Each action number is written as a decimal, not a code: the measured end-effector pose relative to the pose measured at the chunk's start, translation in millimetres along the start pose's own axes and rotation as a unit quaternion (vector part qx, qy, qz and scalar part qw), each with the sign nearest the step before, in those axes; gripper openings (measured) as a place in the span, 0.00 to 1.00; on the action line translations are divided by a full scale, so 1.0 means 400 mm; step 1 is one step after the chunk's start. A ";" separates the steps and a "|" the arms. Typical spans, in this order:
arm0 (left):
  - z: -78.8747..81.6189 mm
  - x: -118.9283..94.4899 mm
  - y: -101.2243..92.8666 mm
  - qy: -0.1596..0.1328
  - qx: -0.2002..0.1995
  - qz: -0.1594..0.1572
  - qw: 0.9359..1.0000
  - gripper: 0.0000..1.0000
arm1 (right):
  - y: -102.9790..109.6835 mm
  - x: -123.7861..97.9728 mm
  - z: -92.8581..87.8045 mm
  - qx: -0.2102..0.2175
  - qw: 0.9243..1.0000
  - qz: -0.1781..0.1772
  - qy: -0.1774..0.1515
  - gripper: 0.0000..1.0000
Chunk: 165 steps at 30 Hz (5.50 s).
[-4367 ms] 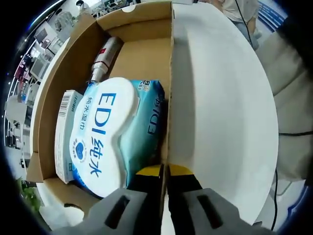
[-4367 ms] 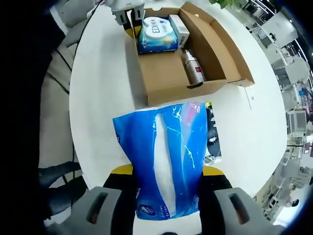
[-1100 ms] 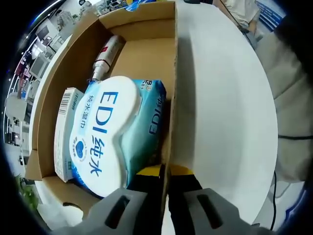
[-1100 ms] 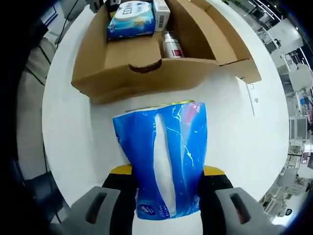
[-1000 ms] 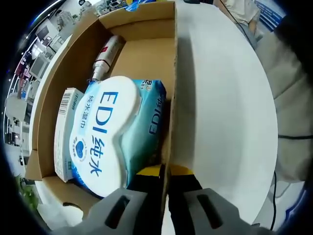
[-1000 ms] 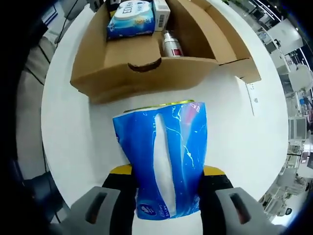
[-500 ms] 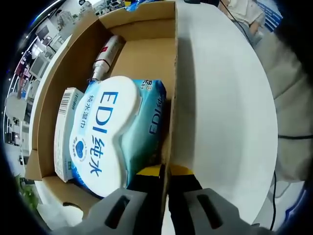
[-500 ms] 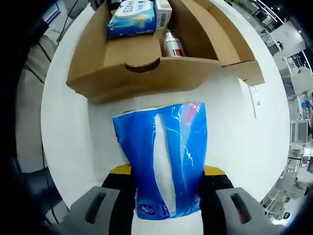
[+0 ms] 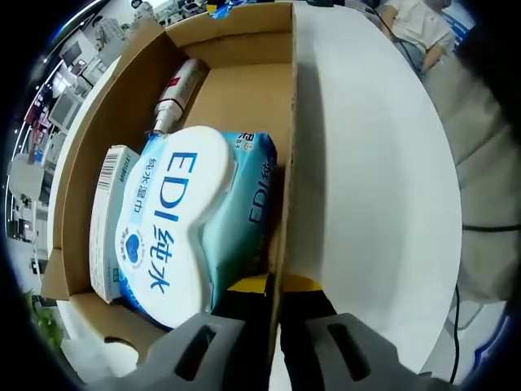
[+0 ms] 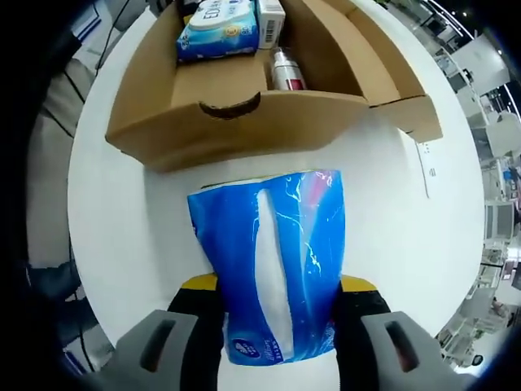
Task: Operate the shoe box by opening the lid, removing the specified soft item, and placing it in the target area until the item is outside and the box remains undamaged.
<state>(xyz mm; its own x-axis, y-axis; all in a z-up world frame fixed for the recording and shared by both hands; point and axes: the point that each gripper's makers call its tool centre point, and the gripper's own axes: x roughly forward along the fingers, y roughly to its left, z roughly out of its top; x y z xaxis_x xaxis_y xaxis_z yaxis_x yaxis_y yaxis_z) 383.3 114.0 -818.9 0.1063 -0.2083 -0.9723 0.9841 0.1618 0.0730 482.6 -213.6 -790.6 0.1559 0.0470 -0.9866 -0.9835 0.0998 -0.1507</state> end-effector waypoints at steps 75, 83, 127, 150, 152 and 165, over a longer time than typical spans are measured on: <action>-0.005 -0.001 0.000 -0.002 0.008 0.004 1.000 0.01 | 0.056 -0.287 0.094 0.192 0.956 -0.171 -0.139 0.48; -0.005 -0.001 0.000 -0.002 0.008 0.004 1.000 0.01 | 0.069 -0.307 0.109 0.223 0.945 -0.181 -0.159 0.48; -0.005 -0.001 -0.001 -0.002 0.006 0.003 1.000 0.01 | 0.105 -0.333 0.225 0.138 0.949 -0.214 -0.185 0.36; -0.005 -0.001 -0.001 -0.004 0.013 0.005 1.000 0.01 | 0.087 -0.294 0.342 0.129 0.945 -0.192 -0.230 0.41; -0.005 -0.002 -0.001 -0.004 0.013 0.005 1.000 0.01 | 0.083 -0.285 0.341 0.124 0.947 -0.195 -0.221 0.40; -0.004 -0.001 -0.001 -0.004 0.014 0.007 1.000 0.01 | 0.069 -0.244 0.354 0.069 0.959 -0.201 -0.188 0.39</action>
<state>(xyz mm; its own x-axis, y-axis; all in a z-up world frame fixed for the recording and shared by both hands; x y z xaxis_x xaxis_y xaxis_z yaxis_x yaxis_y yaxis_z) 382.6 115.6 -818.9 0.1208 -0.2146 -0.9692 0.9861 0.1382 0.0923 453.1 -74.5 -689.5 0.5675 0.3293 -0.7547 -0.8195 0.3141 -0.4792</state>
